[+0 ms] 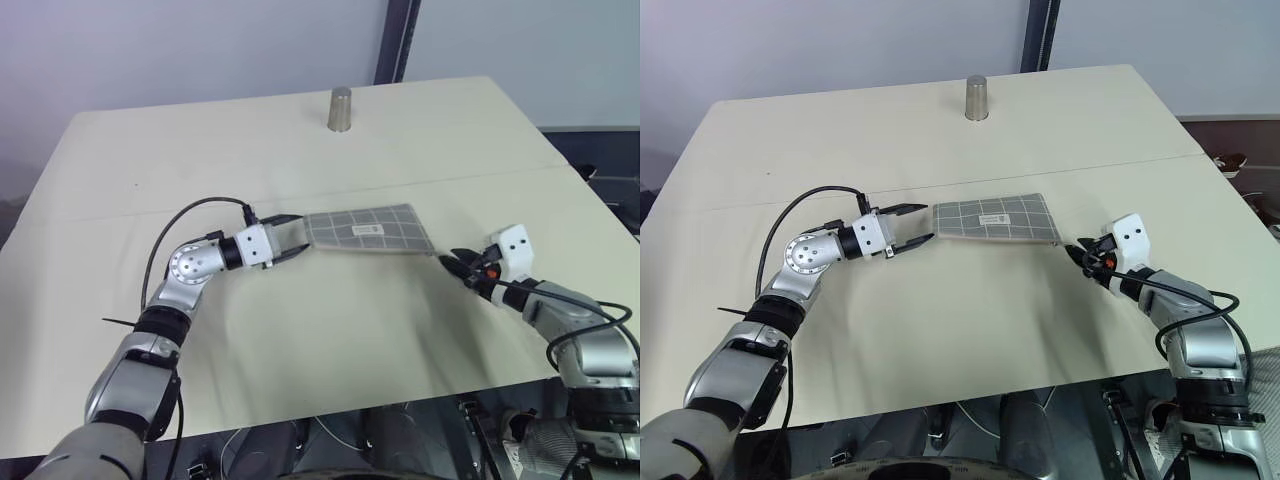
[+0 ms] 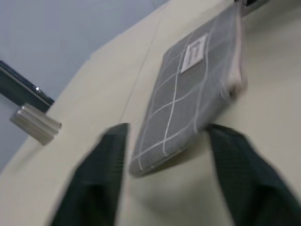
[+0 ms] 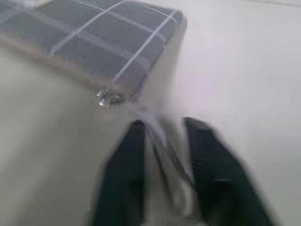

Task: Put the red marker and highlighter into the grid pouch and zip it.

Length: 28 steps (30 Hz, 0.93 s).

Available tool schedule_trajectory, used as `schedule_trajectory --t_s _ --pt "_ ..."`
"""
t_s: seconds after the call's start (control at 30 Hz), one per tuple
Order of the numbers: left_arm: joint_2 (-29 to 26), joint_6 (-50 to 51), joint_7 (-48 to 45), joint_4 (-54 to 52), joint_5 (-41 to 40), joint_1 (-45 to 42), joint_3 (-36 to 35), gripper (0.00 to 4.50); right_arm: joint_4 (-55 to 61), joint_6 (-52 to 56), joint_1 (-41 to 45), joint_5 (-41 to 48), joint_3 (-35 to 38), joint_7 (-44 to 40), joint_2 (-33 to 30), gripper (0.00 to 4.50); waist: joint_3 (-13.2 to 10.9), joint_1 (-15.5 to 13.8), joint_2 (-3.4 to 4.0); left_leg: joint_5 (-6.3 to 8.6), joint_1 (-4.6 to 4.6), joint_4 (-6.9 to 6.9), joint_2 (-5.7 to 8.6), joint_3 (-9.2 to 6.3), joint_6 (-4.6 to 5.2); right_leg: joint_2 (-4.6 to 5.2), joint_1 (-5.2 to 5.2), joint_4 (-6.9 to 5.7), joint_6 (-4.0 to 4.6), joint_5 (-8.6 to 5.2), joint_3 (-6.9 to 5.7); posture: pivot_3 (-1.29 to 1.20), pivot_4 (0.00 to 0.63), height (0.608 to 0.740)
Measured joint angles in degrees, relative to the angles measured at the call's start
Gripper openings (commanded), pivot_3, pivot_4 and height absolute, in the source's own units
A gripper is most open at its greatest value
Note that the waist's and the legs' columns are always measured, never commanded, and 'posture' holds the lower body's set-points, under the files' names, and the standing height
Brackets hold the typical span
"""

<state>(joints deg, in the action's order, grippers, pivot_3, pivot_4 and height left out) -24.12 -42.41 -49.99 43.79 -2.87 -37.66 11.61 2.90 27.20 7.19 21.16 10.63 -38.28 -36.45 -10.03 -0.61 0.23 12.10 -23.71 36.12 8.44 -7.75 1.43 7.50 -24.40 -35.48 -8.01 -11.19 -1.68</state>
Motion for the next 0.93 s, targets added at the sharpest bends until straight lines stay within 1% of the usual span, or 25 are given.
schedule_trajectory --t_s 0.03,0.07,0.1,0.2,0.3,0.4,0.43,0.5,0.6,0.7,0.93 --pt "0.0 1.3 -1.3 -0.8 -1.5 0.5 -0.3 4.50 0.8 0.0 -0.6 0.3 0.0 -0.5 -0.2 3.56 0.0 0.0 0.00 0.00 0.00 0.00 0.00 0.00 0.00 0.00 0.00 0.00 0.00 0.00 0.00 0.00 0.150 0.740" --pt "0.0 2.8 -3.0 -1.9 -3.2 1.2 -1.0 4.50 2.0 0.1 -1.5 0.5 0.3 -1.3 -1.0 4.12 0.0 0.0 0.00 0.00 0.00 0.00 0.02 0.01 0.01 0.03 0.00 0.01 0.00 0.00 0.01 0.00 0.150 0.740" --pt "0.0 3.8 -4.1 -2.4 -4.4 1.7 -1.5 4.50 2.6 0.2 -2.1 0.7 0.7 -2.0 -1.8 4.45 0.0 0.0 0.00 0.01 0.00 0.01 0.02 0.00 0.01 0.03 0.01 0.02 0.00 0.00 0.00 0.00 0.150 0.740" --pt "-1.2 12.1 -8.6 -5.7 -11.2 5.5 -4.9 4.50 5.5 1.3 -6.1 1.7 3.2 -4.8 -6.1 4.45 0.0 0.0 0.00 0.02 0.00 -0.02 0.03 0.00 0.03 0.04 0.01 0.03 0.00 -0.01 0.01 0.00 0.150 0.740" --pt "-4.0 20.5 -12.2 -8.5 -16.1 11.6 -8.2 4.50 8.6 1.5 -11.2 2.8 6.9 -7.3 -8.3 4.45 0.0 0.3 0.01 0.03 0.00 -0.09 -0.03 0.00 0.04 -0.01 -0.04 0.03 0.00 -0.03 0.01 0.00 0.150 0.740" --pt "-6.2 33.2 -11.1 -12.7 -20.9 16.1 -12.2 4.50 12.3 1.5 -15.0 6.4 12.3 -8.8 -7.7 4.45 0.0 0.0 0.03 0.05 0.00 -0.01 -0.07 -0.03 0.01 -0.04 0.01 0.00 -0.04 -0.05 0.02 0.00 0.150 0.740" --pt "-7.0 35.9 -10.4 -13.5 -21.5 16.8 -13.3 4.50 13.3 1.3 -15.7 7.3 13.5 -9.0 -7.6 4.45 0.0 0.0 0.03 0.08 0.00 0.01 -0.09 -0.03 -0.05 -0.06 0.03 0.01 -0.20 -0.18 0.02 0.00 0.150 0.740" --pt "-8.1 39.3 -8.0 -15.6 -21.6 17.8 -15.5 4.50 15.3 -1.1 -18.3 7.5 15.9 -9.4 -7.2 4.45 0.0 -0.3 0.02 0.12 0.03 0.04 -0.09 -0.03 -0.13 -0.05 0.12 0.04 -0.04 -0.29 0.03 0.00 0.150 0.740" --pt "-10.0 41.0 -4.9 -17.3 -21.5 18.6 -18.7 4.50 16.3 -6.6 -23.5 5.9 18.7 -9.8 -5.8 4.45 0.0 -0.4 0.00 0.14 0.08 0.00 -0.09 -0.03 -0.15 -0.04 0.22 0.15 -0.03 -0.30 0.07 0.00 0.150 0.740" --pt "-12.2 40.8 -4.0 -17.2 -21.4 19.2 -21.8 4.50 16.5 -9.1 -28.6 5.5 20.0 -10.8 -4.8 4.45 0.0 -0.2 0.01 0.14 0.08 -0.13 -0.08 -0.01 -0.15 -0.02 0.14 0.21 -0.02 -0.30 0.12 0.00 0.150 0.740" --pt "-12.7 39.0 -3.4 -12.8 -20.4 17.1 -24.0 4.50 17.7 -12.8 -31.6 4.8 19.6 -11.8 -2.9 4.45 0.0 -0.2 0.02 0.14 0.13 -0.11 -0.11 0.01 -0.16 0.06 0.18 0.20 -0.02 -0.30 0.14 0.00 0.150 0.740"
